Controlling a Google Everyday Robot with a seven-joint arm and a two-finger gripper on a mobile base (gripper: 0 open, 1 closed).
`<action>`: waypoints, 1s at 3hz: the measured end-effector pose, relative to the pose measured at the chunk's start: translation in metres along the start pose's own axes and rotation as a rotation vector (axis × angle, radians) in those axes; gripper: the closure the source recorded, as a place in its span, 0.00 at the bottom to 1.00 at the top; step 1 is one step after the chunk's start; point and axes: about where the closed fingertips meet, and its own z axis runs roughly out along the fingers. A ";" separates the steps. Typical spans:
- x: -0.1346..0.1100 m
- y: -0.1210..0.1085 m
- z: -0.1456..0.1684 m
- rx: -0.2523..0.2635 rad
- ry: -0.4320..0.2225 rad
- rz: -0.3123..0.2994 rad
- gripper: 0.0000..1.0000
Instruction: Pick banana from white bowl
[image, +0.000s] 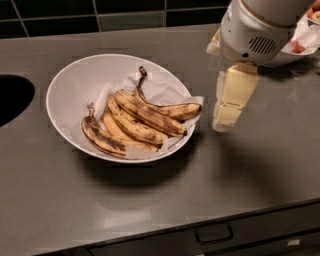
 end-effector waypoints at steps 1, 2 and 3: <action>-0.018 -0.002 0.000 0.015 -0.021 -0.031 0.00; -0.044 -0.004 -0.001 0.031 -0.037 -0.077 0.00; -0.065 -0.001 0.008 0.020 -0.067 -0.097 0.00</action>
Offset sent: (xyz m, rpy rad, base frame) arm 0.0062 0.0706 0.0149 0.0146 -0.0599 0.1264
